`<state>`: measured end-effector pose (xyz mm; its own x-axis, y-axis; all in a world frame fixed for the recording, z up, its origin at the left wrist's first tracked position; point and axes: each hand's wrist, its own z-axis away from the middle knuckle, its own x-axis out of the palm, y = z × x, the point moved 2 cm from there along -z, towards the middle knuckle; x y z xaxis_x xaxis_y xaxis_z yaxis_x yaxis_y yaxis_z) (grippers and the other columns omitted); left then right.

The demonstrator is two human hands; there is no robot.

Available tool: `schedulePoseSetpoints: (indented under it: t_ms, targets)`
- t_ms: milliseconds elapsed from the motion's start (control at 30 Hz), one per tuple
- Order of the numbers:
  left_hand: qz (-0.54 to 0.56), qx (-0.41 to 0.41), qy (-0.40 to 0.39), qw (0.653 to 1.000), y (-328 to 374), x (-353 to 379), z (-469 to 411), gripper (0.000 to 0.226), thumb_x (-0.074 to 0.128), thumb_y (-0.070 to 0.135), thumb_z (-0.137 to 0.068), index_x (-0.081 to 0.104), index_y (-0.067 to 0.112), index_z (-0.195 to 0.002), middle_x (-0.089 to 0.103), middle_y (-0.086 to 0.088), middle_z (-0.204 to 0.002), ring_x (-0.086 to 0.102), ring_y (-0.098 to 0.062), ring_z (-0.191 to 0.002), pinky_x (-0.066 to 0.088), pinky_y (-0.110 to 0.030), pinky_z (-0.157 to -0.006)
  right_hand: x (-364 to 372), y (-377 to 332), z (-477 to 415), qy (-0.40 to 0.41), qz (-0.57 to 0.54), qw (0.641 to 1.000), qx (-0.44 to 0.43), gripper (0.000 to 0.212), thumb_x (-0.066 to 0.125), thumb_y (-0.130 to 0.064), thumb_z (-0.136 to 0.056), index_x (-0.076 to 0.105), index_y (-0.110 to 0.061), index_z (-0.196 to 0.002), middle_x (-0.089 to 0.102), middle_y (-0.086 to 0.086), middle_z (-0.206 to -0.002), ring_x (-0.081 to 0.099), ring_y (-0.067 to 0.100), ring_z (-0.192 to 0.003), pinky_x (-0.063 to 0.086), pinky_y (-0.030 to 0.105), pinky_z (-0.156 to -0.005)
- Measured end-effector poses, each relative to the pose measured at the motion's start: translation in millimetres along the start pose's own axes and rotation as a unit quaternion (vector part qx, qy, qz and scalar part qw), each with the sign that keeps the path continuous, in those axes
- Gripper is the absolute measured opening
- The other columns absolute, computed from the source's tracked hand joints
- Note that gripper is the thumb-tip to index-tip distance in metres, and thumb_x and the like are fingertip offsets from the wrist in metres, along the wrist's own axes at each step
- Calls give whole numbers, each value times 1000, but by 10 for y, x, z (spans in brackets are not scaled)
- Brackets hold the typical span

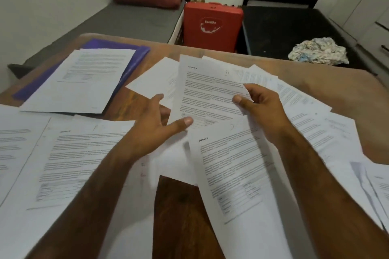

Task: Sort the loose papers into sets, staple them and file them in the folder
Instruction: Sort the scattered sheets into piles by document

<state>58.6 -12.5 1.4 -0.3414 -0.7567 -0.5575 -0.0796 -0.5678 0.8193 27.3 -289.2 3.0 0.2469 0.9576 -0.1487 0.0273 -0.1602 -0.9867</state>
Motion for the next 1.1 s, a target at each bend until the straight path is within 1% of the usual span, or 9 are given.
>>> schedulePoseSetpoints:
  t_ms: [133,267,433,633,733,833,900,1033,1100]
  targets:
    - [43,-1,-57,997,233,265,109,121,79,73,-65,2,49,-155,48,20,-135,57,-8,-112,50,-39,-95,-192,-52,29,26,-6,999,19,28,70,-13,-98,72,-19,-125,78,-2,-115,77,23,-101,62,50,-90]
    - [110,-7,-25,994,387,368,203,98,61,67,-73,12,47,-155,49,23,-127,56,5,-95,47,-7,-69,-391,-86,57,59,-13,997,39,26,68,-17,-100,71,-21,-125,79,-6,-112,79,20,-95,65,48,-82]
    - [51,-5,-46,998,549,535,353,136,68,86,-35,-3,62,-148,38,18,-156,48,-12,-131,46,-43,-106,-543,-54,76,131,-12,990,58,27,69,-22,-100,69,-26,-126,79,-9,-108,79,16,-83,65,37,-65]
    - [83,1,-76,994,676,709,572,109,84,75,-43,4,89,-114,44,38,-136,59,-10,-120,57,-33,-93,-573,-6,46,192,53,979,43,32,73,-30,-97,69,-31,-129,76,-13,-116,78,13,-89,66,40,-75]
    - [99,-36,38,994,539,820,500,105,92,39,-71,17,69,-138,59,19,-134,67,-20,-112,60,-46,-92,-548,-34,65,177,24,983,42,29,73,-28,-97,70,-27,-126,77,-11,-114,78,10,-90,65,32,-74]
    - [186,-56,47,980,347,769,431,58,83,20,-85,55,35,-134,72,15,-122,74,-19,-103,64,-38,-81,-610,-16,141,67,-83,991,82,32,72,-39,-97,70,-23,-125,78,-2,-115,77,22,-101,62,43,-87]
    - [206,-50,33,977,232,691,433,37,78,17,-89,66,29,-123,75,16,-117,75,-15,-104,62,-42,-88,-705,47,190,-3,-173,976,133,50,73,-53,-92,63,-29,-134,74,1,-126,74,27,-112,58,50,-96]
    - [237,-36,40,970,124,554,432,40,75,13,-90,66,27,-126,74,11,-121,73,-17,-110,58,-52,-96,-743,176,211,-36,-344,926,149,52,73,-28,-92,58,-14,-140,67,19,-135,73,31,-110,64,38,-77]
    - [255,-37,41,965,79,535,409,41,74,8,-91,67,25,-127,74,8,-122,72,-20,-112,56,-53,-99,-699,263,230,-84,-327,929,151,71,88,-29,-78,61,-6,-140,61,28,-140,68,38,-114,61,44,-87]
